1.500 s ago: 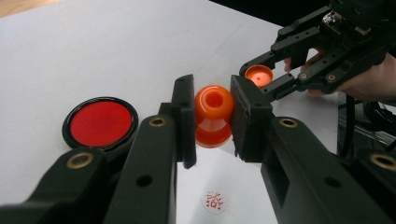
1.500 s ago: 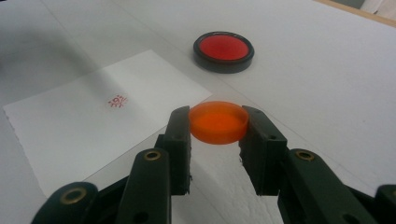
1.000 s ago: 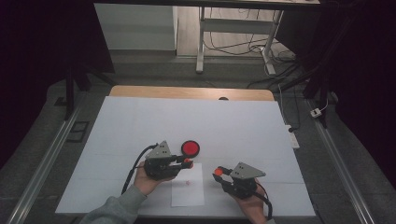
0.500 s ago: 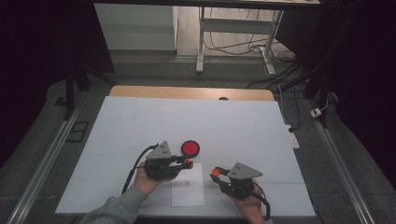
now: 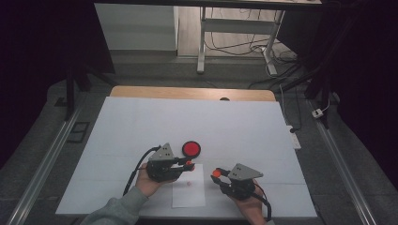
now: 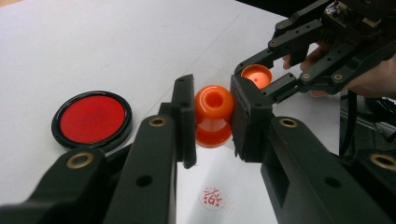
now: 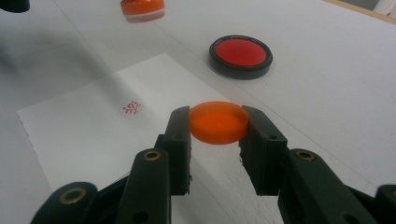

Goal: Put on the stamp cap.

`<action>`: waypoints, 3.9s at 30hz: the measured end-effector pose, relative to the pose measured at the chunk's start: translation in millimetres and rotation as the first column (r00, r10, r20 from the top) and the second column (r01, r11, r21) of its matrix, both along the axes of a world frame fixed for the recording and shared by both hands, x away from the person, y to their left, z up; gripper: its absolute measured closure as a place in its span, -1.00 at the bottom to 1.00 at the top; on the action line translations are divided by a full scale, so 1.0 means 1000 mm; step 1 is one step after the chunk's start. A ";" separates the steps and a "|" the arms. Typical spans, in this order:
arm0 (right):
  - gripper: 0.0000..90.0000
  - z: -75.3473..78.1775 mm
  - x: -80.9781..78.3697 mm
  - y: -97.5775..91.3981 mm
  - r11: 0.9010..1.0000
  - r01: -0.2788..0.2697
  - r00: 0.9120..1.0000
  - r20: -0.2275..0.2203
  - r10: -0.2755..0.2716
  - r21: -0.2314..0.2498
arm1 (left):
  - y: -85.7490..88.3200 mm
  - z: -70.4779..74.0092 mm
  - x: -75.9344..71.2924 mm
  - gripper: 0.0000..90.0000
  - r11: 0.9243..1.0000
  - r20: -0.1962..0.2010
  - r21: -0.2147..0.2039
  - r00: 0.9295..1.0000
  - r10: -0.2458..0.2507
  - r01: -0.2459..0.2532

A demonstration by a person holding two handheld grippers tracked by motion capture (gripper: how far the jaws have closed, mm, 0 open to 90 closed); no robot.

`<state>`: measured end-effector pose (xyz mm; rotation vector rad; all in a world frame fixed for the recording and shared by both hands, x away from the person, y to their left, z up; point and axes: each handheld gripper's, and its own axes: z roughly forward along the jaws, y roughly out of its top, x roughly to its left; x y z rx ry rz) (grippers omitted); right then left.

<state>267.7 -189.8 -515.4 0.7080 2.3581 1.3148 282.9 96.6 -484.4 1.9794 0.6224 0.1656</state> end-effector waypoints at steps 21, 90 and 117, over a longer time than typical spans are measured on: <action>0.43 -0.001 -0.001 0.011 1.000 -0.027 1.000 0.001 0.027 -0.001 | -0.001 -0.001 0.000 0.60 1.000 -0.004 0.003 1.000 -0.008 0.008; 0.43 -0.002 0.002 0.051 0.996 -0.094 0.996 0.005 0.094 0.003 | -0.005 0.000 -0.003 0.61 1.000 -0.008 -0.006 1.000 -0.024 0.024; 0.43 0.000 0.001 0.059 0.994 -0.107 0.994 0.016 0.106 0.014 | -0.013 -0.002 -0.004 0.61 0.999 -0.024 -0.006 0.999 -0.049 0.049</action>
